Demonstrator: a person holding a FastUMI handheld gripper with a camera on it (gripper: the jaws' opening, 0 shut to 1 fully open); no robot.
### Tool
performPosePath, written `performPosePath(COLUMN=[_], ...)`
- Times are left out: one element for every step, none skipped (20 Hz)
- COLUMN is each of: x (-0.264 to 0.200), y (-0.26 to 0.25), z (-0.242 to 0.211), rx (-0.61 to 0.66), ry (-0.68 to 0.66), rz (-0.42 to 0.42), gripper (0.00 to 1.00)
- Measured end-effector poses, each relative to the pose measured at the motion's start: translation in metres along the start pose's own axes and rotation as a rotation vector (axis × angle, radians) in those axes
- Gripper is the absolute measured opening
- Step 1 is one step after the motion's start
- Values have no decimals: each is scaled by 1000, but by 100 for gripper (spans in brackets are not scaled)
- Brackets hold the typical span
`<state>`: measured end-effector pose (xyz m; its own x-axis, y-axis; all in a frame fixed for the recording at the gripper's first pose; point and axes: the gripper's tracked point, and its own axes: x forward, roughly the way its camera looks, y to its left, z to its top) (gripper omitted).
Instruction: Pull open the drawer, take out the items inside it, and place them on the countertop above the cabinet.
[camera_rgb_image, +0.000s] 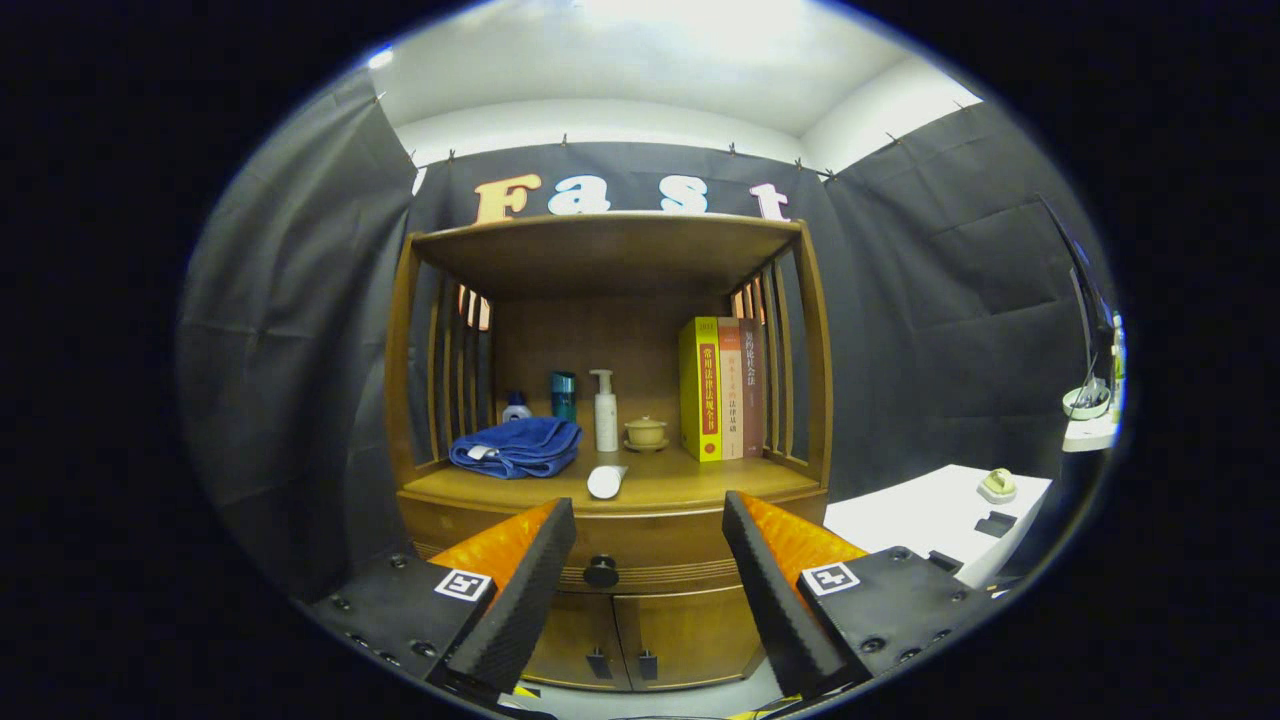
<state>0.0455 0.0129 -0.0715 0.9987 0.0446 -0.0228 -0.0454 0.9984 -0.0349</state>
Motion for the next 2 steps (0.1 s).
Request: performPosePath(x=[-1,-2], y=[-1,-1], z=[1,4], rx=[-4,-6], ry=[-1,-2], rz=[1,2], gripper=[97,97])
